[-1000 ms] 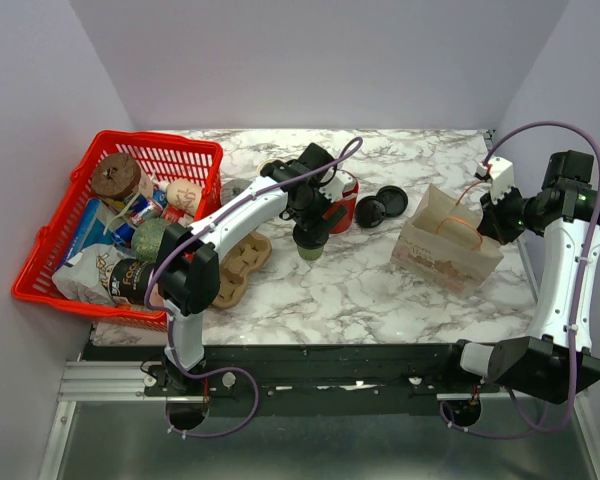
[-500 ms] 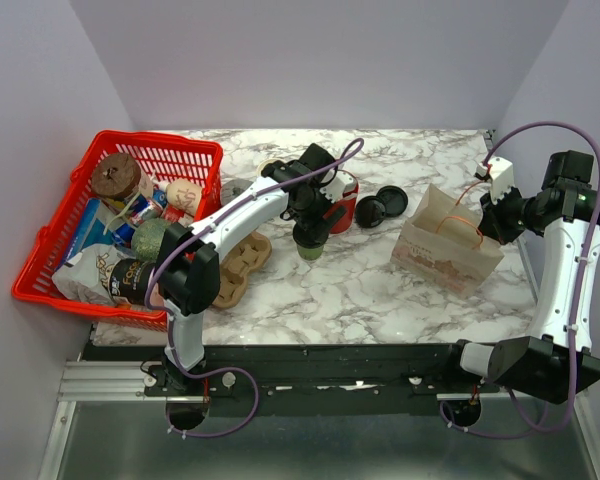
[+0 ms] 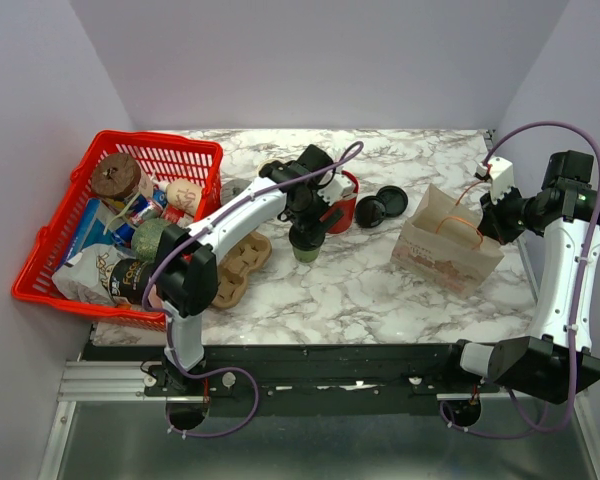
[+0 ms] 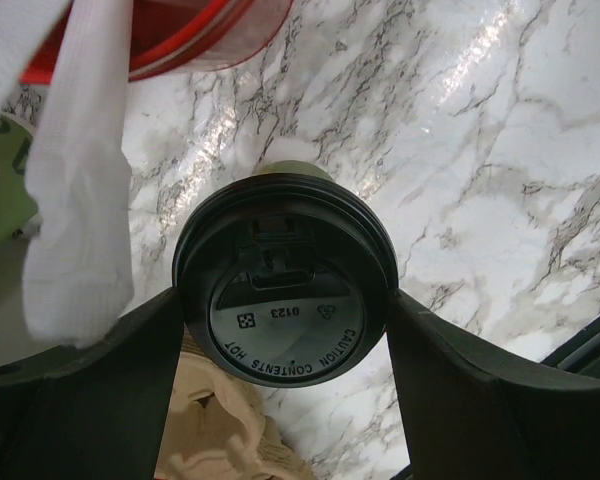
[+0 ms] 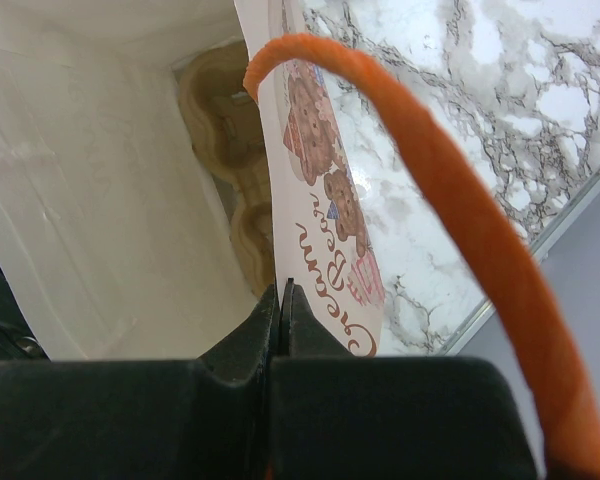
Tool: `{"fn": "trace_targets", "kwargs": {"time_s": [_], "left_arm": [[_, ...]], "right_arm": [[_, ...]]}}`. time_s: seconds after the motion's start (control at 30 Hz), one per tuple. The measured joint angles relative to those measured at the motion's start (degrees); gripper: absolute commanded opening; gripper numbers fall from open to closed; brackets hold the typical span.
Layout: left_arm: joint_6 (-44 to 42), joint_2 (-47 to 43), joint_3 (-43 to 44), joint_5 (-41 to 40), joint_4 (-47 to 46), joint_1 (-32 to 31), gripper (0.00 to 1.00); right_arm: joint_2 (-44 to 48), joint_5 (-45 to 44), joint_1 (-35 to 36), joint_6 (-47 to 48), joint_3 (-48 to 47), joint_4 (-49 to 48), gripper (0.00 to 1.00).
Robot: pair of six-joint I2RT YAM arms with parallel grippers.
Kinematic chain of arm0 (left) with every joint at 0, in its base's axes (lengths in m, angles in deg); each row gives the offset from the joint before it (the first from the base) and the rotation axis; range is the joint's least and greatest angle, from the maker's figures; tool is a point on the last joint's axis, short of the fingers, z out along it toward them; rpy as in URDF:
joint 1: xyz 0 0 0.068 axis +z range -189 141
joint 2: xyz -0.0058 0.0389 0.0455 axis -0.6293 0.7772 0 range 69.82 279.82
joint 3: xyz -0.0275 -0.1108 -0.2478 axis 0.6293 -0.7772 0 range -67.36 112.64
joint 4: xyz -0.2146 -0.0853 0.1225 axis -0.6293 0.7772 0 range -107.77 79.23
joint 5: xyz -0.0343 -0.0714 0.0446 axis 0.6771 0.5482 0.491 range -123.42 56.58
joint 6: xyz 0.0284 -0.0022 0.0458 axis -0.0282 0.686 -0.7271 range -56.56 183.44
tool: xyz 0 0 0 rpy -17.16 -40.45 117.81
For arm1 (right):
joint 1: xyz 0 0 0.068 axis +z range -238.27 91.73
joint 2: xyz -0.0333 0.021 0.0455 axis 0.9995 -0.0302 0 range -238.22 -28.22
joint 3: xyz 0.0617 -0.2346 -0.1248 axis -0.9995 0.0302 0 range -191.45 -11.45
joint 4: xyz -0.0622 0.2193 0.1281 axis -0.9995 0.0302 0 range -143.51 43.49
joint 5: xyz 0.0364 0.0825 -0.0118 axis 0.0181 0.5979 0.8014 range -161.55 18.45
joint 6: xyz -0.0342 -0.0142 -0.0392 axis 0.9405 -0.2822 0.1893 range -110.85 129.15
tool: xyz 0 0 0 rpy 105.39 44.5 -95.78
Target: Pack the takeout coffee
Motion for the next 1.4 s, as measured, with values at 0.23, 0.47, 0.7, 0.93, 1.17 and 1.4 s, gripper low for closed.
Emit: {"fn": "trace_targets", "kwargs": {"time_s": [0.23,0.47,0.7,0.93,1.17,1.4], "left_arm": [[-2.19,-5.53,-2.89,0.72,2.60,0.00,0.24],[-5.64,-14.84,-6.38,7.28,2.64,0.04,0.00],[-8.76,-20.68,-6.47,15.65,-0.35,0.04,0.00],[-7.85,-29.00,-6.47,24.24,-14.49,0.04,0.00],[-2.54,-28.06,-2.16,29.53,-30.34,-0.87,0.00],[-0.57,-22.23,2.47,32.35,-39.08,-6.49,0.00]], "right_arm": [[0.00,0.02,0.00,0.00,0.00,0.02,0.03],[0.37,0.26,0.00,-0.13,-0.04,0.04,0.02],[2.95,0.57,0.00,-0.61,-0.90,0.17,0.01],[7.56,2.86,0.22,-1.27,-2.19,0.26,0.01],[10.03,3.65,1.40,-2.12,-2.16,0.26,0.01],[10.05,3.65,2.08,-3.21,-2.16,0.26,0.01]]}}
